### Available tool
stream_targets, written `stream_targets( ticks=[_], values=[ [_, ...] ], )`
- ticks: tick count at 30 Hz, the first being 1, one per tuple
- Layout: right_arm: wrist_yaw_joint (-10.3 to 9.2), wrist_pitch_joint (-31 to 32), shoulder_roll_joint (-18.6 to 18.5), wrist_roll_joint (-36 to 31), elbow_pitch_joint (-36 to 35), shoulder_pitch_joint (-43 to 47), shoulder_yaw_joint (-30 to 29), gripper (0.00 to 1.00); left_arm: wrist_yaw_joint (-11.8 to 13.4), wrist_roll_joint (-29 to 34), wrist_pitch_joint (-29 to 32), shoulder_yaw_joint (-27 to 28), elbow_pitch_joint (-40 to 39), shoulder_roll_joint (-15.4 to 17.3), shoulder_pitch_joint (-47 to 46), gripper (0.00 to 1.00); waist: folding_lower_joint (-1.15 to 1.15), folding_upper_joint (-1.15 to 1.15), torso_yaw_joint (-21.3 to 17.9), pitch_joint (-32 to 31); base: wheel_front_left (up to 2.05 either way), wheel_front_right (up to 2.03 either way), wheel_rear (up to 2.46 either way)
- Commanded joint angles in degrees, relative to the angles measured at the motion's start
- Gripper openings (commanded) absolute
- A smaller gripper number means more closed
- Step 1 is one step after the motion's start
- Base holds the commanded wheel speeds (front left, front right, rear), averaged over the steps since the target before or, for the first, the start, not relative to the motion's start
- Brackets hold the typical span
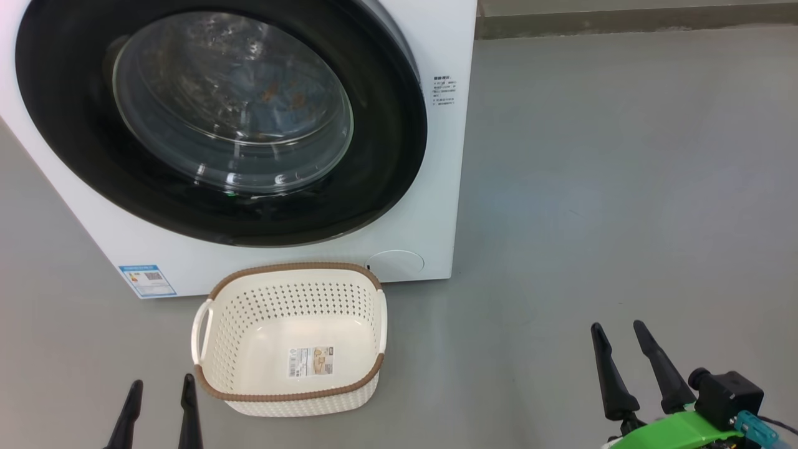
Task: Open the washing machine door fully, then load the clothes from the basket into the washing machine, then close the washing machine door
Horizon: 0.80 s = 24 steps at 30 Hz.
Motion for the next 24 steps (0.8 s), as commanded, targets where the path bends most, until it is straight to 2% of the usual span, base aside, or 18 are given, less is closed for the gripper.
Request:
stream_targets(
  ticks=[1,17,18,19,24],
  values=[
    [-0.14,-0.3,0.0,-0.3,-1.5,0.1,1.2,1.00,0.6,0.6,-0.5,2.0,-1.7,0.8,-0.5,1.00,0.00,0.00,0.0,0.0,0.00,0.00,0.00],
    [-0.14,-0.3,0.0,0.2,-2.0,0.7,1.1,1.00,0.8,0.8,-0.5,1.6,-1.5,0.8,0.3,1.00,0.00,0.00,0.1,-0.3,0.00,0.00,0.00],
    [-0.14,-0.3,0.0,0.2,-2.0,0.7,1.1,0.00,0.7,1.2,-0.5,1.5,-1.5,0.8,0.3,0.00,0.00,0.00,0.1,-0.3,0.00,0.00,0.00],
    [0.00,0.0,0.1,0.1,0.0,1.2,-0.1,0.00,0.4,0.4,0.0,-0.2,0.0,-0.1,1.1,0.00,0.00,0.00,0.1,-0.3,0.00,0.00,0.00],
    [0.00,0.4,0.2,1.7,1.9,1.1,-0.1,0.00,0.3,-1.3,0.8,-0.1,2.1,-0.6,0.8,0.00,0.01,0.00,0.1,-0.3,0.00,0.00,0.00]
  ],
)
